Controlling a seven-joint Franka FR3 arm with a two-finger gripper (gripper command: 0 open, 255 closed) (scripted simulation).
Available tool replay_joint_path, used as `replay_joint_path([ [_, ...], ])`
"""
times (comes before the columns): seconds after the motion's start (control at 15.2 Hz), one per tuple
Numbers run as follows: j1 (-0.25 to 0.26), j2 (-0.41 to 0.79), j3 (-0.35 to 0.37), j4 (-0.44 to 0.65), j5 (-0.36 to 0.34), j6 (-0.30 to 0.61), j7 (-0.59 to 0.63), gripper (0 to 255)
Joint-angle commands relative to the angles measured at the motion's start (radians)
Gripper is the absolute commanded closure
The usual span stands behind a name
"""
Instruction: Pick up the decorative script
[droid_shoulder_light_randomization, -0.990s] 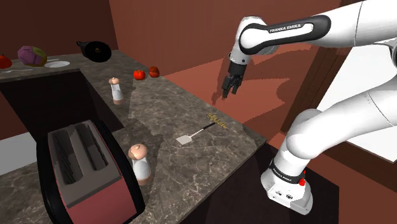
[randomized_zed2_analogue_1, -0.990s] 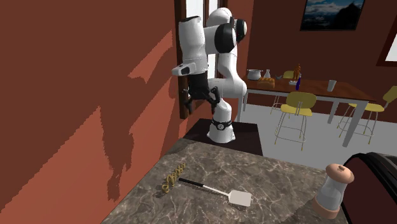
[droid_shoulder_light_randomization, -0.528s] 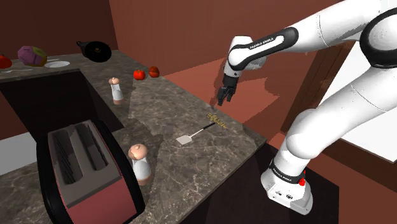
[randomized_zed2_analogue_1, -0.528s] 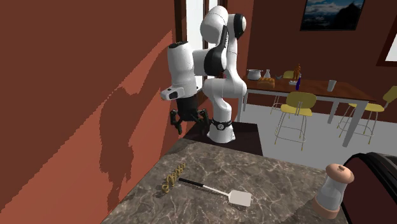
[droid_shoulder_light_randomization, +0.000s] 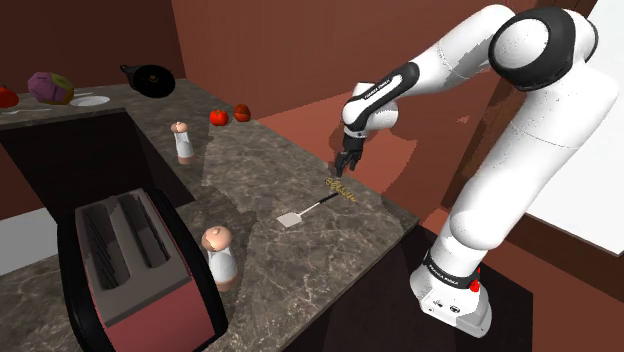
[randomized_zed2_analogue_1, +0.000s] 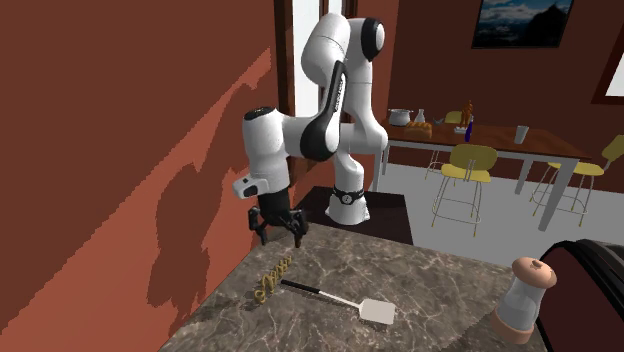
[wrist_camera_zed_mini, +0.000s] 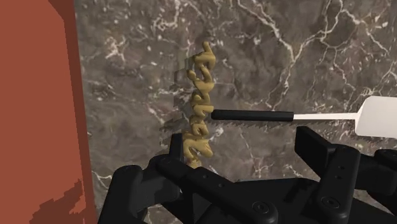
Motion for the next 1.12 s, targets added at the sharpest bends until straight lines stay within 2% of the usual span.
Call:
replay_joint_path([
  [0.0, 0.000, 0.088, -0.014, 0.027, 0.041, 0.056, -0.049, 0],
  [0.07, -0.001, 0.131, -0.017, 0.043, 0.065, 0.079, -0.073, 0],
  [0.59, -0.007, 0.237, 0.000, 0.037, 0.153, 0.179, -0.145, 0],
  [0.73, -0.007, 0.237, 0.001, 0.037, 0.153, 0.179, -0.145, 0],
  [0.79, -0.008, 0.237, 0.000, 0.037, 0.153, 0.179, -0.147, 255],
  [1.06, -0.008, 0.235, 0.000, 0.036, 0.152, 0.178, -0.146, 255],
])
